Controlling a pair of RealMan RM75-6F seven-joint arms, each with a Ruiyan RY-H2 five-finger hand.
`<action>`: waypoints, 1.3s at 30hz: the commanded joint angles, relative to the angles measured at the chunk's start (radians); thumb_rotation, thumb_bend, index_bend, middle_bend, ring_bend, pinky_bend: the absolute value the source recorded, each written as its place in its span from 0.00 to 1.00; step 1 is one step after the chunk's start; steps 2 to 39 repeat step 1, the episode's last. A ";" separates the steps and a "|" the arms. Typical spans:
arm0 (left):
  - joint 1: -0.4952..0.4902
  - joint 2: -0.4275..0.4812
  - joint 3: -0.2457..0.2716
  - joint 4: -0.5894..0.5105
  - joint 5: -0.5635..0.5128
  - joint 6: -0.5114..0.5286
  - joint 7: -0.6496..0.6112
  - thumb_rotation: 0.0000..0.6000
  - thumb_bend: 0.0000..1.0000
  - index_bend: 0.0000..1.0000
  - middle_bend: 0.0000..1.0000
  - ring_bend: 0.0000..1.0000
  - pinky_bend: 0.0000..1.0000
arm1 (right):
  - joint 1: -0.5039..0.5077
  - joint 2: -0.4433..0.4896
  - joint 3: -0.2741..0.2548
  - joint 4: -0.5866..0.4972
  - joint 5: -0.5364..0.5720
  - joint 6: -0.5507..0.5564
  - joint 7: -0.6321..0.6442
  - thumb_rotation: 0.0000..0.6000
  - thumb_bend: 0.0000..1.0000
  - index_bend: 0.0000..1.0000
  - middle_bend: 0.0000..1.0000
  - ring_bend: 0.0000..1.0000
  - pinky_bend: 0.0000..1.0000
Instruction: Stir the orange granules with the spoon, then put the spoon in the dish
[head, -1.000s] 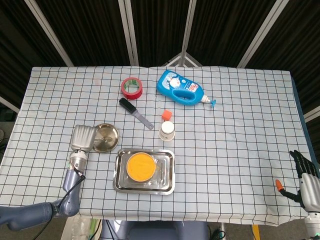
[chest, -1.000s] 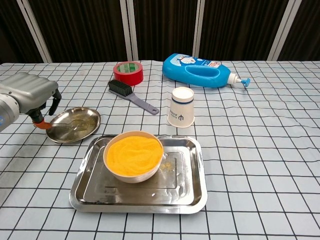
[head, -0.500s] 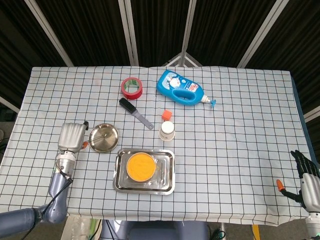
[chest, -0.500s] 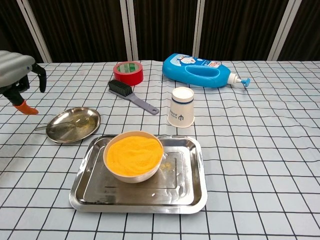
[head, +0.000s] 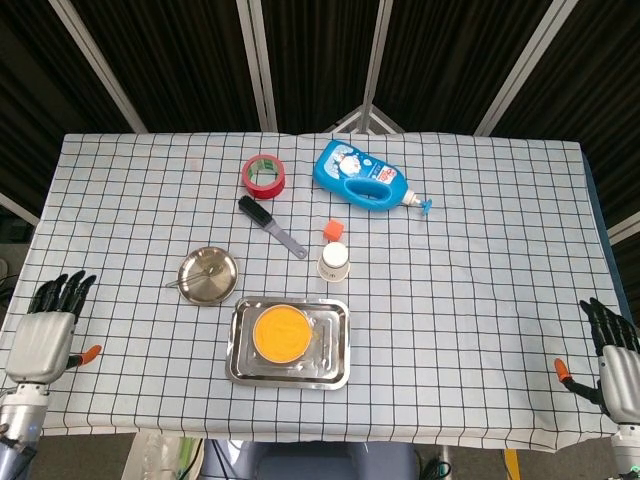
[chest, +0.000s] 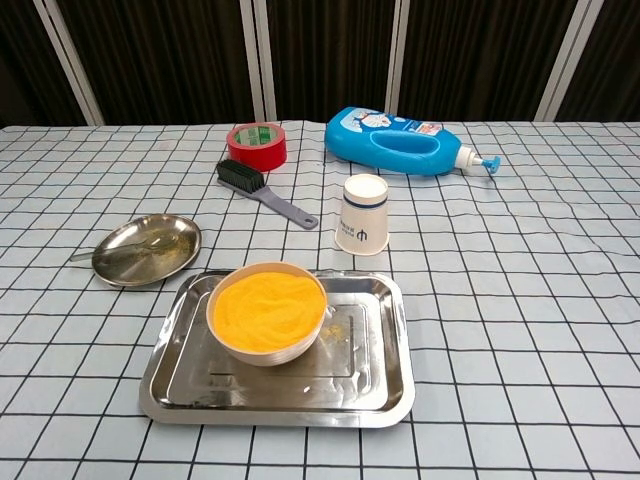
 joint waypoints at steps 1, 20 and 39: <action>0.075 0.031 0.045 0.077 0.124 0.101 -0.081 1.00 0.08 0.00 0.00 0.00 0.00 | -0.001 -0.015 0.003 0.006 -0.003 0.014 -0.024 1.00 0.39 0.00 0.00 0.00 0.00; 0.075 0.031 0.045 0.077 0.124 0.101 -0.081 1.00 0.08 0.00 0.00 0.00 0.00 | -0.001 -0.015 0.003 0.006 -0.003 0.014 -0.024 1.00 0.39 0.00 0.00 0.00 0.00; 0.075 0.031 0.045 0.077 0.124 0.101 -0.081 1.00 0.08 0.00 0.00 0.00 0.00 | -0.001 -0.015 0.003 0.006 -0.003 0.014 -0.024 1.00 0.39 0.00 0.00 0.00 0.00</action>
